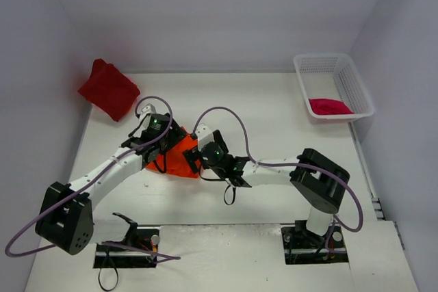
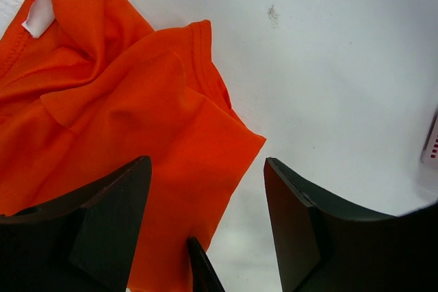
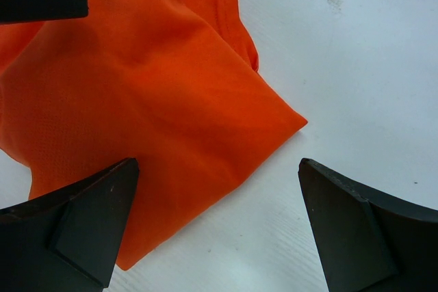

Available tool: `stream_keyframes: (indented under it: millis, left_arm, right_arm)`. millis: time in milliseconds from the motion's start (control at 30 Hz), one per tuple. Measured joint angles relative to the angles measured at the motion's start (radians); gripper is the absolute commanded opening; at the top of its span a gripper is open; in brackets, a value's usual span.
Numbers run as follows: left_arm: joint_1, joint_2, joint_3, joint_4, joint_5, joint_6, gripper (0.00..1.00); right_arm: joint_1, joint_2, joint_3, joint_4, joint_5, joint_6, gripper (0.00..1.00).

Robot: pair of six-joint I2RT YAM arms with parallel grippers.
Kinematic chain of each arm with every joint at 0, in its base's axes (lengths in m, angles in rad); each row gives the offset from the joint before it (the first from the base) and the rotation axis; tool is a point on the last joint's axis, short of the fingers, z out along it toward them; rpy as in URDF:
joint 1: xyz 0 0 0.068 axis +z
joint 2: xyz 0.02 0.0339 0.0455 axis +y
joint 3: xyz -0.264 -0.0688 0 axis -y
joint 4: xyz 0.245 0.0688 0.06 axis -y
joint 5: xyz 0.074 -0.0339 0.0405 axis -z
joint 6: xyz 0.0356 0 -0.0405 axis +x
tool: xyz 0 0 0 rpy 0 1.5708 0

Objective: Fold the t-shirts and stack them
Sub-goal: Smooth out wrinkles on the folded tshirt

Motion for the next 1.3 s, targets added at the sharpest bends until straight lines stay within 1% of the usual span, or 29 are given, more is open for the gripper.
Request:
stream_keyframes:
  millis: [267,633,933,1133,1300]
  left_arm:
    - [-0.003,-0.023,-0.037,-0.001,-0.006,-0.015,0.61]
    - [-0.073,-0.055,-0.061,-0.018,0.0,-0.057,0.61]
    - [-0.104,-0.06,-0.061,-0.071,-0.023,-0.058,0.61]
    - [-0.102,-0.1,-0.061,-0.125,-0.053,-0.041,0.61]
    - [-0.075,-0.107,-0.064,-0.137,-0.04,-0.009,0.61]
  right_arm:
    - [0.02,0.072,0.0,0.044,-0.004,0.03,1.0]
    - [0.048,0.138,-0.024,0.158,0.003,0.077,1.0]
    - [0.06,0.157,-0.024,0.191,0.022,0.093,1.0]
    - [0.064,0.157,-0.021,0.191,0.024,0.089,1.0]
    - [0.065,0.157,-0.021,0.19,0.033,0.088,1.0]
